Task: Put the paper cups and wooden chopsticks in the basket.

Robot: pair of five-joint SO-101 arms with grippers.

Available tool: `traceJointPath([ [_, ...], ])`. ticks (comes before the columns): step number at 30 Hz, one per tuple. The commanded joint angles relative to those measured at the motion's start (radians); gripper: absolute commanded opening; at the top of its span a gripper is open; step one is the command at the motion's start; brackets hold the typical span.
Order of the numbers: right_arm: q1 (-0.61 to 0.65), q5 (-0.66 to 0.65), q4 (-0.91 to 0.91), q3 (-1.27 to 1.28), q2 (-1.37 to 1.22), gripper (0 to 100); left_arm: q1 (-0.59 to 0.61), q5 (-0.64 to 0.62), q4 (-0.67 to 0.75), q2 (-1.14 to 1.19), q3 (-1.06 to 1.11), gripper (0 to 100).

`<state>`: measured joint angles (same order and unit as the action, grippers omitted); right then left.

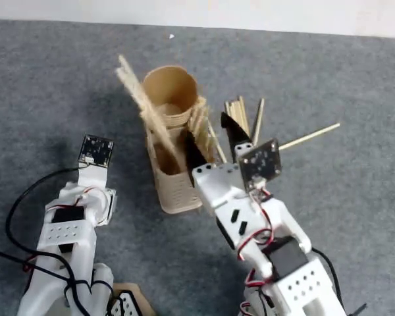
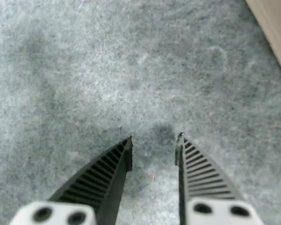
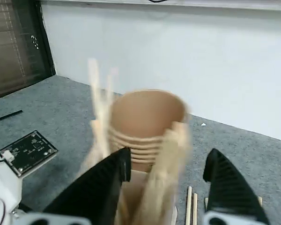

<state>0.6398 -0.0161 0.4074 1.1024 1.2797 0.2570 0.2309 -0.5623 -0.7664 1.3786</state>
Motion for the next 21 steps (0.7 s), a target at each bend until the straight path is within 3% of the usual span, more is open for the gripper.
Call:
traceJointPath([
  [1, 0.002, 0.002, 0.047, -0.033, 0.064, 25.3, -0.012, -0.003, 0.014, -0.01, -0.005, 18],
  [9, -0.038, -0.054, 0.28, -0.311, 0.048, 25.3, 0.045, -0.008, 0.003, -0.01, -0.074, 18],
  [16, -0.294, -0.161, 0.716, -0.636, -0.203, 25.3, 0.085, -0.061, -0.278, -0.008, -0.306, 18],
  [21, -0.455, -0.269, 0.763, -0.693, -0.567, 25.3, 0.088, -0.1, -0.295, -0.007, -0.312, 18],
])
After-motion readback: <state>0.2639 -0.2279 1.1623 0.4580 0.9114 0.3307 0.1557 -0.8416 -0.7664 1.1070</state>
